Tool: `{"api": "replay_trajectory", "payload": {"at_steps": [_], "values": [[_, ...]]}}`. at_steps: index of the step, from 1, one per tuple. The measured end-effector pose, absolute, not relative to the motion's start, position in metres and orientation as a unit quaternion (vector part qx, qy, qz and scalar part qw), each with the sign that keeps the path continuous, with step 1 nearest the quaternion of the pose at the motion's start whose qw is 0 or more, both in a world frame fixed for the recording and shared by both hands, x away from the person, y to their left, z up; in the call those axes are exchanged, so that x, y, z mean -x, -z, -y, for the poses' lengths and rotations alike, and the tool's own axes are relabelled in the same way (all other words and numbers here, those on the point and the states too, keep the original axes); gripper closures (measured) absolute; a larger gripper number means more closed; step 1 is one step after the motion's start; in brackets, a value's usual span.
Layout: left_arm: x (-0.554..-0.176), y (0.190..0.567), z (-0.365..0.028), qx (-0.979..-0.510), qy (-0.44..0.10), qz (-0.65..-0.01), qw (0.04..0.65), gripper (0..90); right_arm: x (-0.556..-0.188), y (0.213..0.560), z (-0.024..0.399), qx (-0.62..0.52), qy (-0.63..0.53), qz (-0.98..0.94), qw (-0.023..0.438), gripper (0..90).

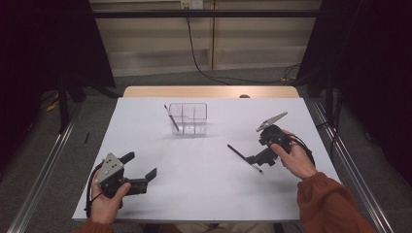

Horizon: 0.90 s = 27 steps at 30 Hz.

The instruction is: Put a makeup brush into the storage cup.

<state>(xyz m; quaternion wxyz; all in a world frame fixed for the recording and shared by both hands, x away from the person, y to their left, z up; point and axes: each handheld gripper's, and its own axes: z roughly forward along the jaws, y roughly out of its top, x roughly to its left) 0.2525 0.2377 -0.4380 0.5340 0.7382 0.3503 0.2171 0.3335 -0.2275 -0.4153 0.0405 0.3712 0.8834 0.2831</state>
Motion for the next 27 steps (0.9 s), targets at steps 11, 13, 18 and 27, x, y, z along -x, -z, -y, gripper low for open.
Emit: {"api": "replay_trajectory", "payload": {"at_steps": [11,13,18,27], "values": [[-0.254,0.439,-0.238,-0.743,-0.216,-0.347,0.53,3.0,-0.344,0.423,0.215,-0.357,-0.188,-0.915,-0.004,7.3],[-0.254,0.439,-0.238,-0.743,-0.216,-0.347,0.53,3.0,-0.346,0.426,0.213,-0.357,-0.173,-0.918,-0.009,6.9],[-0.254,0.44,-0.237,-0.745,-0.214,-0.345,0.529,3.0,-0.351,0.431,0.211,-0.357,-0.134,-0.924,-0.011,9.1],[-0.254,0.44,-0.238,-0.746,-0.217,-0.345,0.527,3.0,-0.356,0.438,0.204,-0.357,-0.1,-0.928,-0.018,31.3]]}}
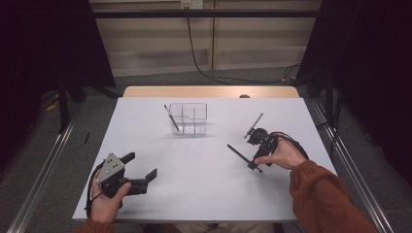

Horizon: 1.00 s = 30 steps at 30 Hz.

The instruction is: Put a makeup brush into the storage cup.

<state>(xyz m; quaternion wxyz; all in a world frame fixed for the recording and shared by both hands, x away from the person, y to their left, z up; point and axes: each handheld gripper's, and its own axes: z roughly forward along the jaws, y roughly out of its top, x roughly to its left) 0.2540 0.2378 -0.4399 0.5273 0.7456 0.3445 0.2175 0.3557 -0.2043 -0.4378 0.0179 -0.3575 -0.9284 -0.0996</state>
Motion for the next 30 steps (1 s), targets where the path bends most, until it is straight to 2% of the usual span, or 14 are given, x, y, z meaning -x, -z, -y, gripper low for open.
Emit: {"api": "replay_trajectory", "payload": {"at_steps": [13,19,23,30], "values": [[-0.254,0.44,-0.238,-0.746,-0.218,-0.344,0.527,3.0,-0.355,0.447,0.198,0.348,0.079,0.934,0.034,50.3],[-0.255,0.441,-0.238,-0.748,-0.214,-0.344,0.525,3.0,-0.349,0.449,0.192,0.332,0.061,0.941,0.001,55.8],[-0.254,0.441,-0.238,-0.749,-0.216,-0.344,0.524,3.0,-0.35,0.449,0.188,0.333,0.046,0.942,-0.001,57.8],[-0.255,0.441,-0.238,-0.749,-0.215,-0.344,0.524,3.0,-0.353,0.448,0.185,0.341,0.035,0.939,0.006,73.8]]}}
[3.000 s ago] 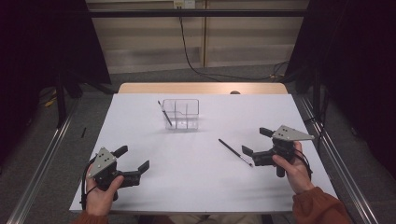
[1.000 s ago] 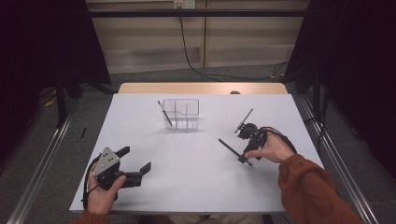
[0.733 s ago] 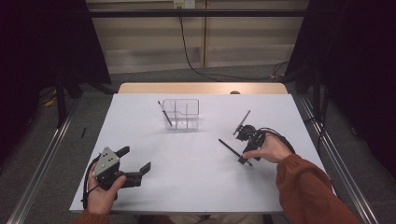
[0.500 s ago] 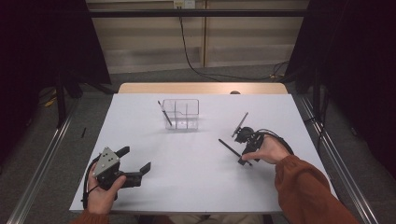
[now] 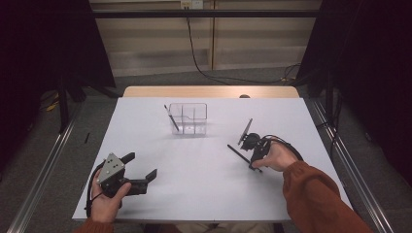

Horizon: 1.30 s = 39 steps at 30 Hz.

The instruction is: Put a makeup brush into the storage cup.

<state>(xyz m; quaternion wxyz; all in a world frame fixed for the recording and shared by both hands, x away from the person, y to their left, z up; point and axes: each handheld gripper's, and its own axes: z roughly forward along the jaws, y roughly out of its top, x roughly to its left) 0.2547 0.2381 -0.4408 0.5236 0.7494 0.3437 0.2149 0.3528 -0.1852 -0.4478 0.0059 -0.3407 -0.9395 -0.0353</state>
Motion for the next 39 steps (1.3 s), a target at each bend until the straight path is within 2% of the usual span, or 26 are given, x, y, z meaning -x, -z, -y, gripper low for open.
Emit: {"api": "replay_trajectory", "payload": {"at_steps": [7,39], "values": [[-0.255,0.441,-0.237,-0.751,-0.214,-0.343,0.522,3.0,-0.356,0.448,0.184,0.346,0.025,0.938,0.01,84.5],[-0.255,0.442,-0.239,-0.75,-0.214,-0.346,0.521,3.0,-0.35,0.443,0.209,0.38,0.096,0.92,0.016,84.8]]}}
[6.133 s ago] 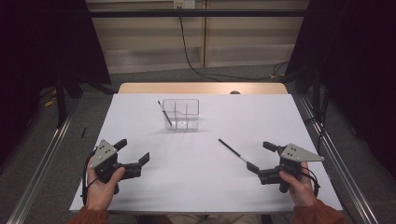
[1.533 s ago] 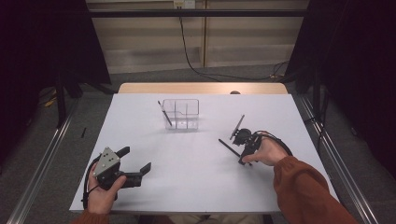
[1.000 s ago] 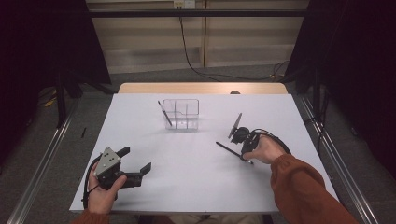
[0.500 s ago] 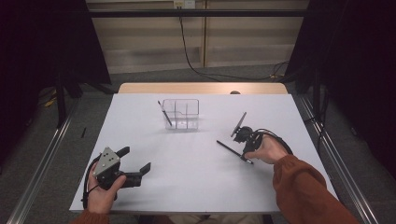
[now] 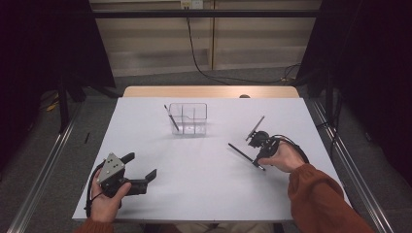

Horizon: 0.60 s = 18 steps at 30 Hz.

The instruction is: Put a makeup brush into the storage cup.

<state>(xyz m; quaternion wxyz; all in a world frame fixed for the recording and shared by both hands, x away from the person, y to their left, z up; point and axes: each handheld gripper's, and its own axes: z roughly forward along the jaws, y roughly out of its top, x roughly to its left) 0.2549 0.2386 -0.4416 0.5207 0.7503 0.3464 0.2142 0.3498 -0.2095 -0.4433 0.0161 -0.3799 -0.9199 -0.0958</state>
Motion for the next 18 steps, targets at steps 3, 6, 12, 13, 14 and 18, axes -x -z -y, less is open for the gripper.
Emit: {"api": "replay_trajectory", "payload": {"at_steps": [3,6,12,13,14,18], "values": [[-0.255,0.442,-0.239,-0.75,-0.214,-0.346,0.521,3.0,-0.349,0.44,0.213,0.386,0.113,0.916,0.013,84.9],[-0.255,0.442,-0.239,-0.75,-0.214,-0.346,0.522,3.1,-0.348,0.436,0.215,0.388,0.13,0.912,0.009,84.9],[-0.255,0.441,-0.24,-0.749,-0.214,-0.348,0.522,3.0,-0.345,0.43,0.22,0.39,0.169,0.905,0.005,84.9],[-0.255,0.441,-0.24,-0.749,-0.215,-0.348,0.522,3.0,-0.344,0.429,0.221,0.392,0.175,0.903,0.005,84.9],[-0.255,0.441,-0.24,-0.749,-0.215,-0.348,0.522,3.0,-0.343,0.428,0.223,0.391,0.188,0.901,0.007,84.9],[-0.255,0.441,-0.239,-0.75,-0.215,-0.347,0.521,3.0,-0.34,0.426,0.226,0.392,0.21,0.896,0.004,84.8]]}}
